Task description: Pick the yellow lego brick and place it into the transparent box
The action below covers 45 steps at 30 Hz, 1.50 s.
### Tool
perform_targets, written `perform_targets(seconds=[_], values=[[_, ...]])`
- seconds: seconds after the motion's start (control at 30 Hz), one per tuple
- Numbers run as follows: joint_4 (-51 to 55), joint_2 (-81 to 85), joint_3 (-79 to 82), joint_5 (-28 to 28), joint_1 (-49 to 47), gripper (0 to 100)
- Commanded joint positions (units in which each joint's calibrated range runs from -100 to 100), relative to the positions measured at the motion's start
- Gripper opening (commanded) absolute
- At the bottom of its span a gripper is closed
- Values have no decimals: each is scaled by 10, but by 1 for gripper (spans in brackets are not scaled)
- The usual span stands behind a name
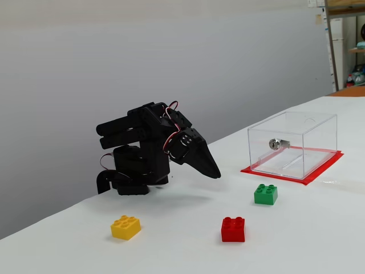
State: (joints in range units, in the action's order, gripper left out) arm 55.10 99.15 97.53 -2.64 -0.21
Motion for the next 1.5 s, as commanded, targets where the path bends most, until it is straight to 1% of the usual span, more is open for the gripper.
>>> perform_targets(seconds=[0.0, 0.47, 0.67, 0.8, 0.97, 1.17, 1.3, 1.47], values=[[-6, 6, 5, -1, 0, 1], [-6, 5, 5, -1, 5, 2], [-7, 5, 1, 3, -32, 2], [-7, 4, -32, 7, -57, 2], [-6, 4, -67, 34, -57, 2], [3, 1, -135, 34, -49, 2], [3, -51, -191, 34, -27, 2], [3, -191, -299, 34, 2, 2]])
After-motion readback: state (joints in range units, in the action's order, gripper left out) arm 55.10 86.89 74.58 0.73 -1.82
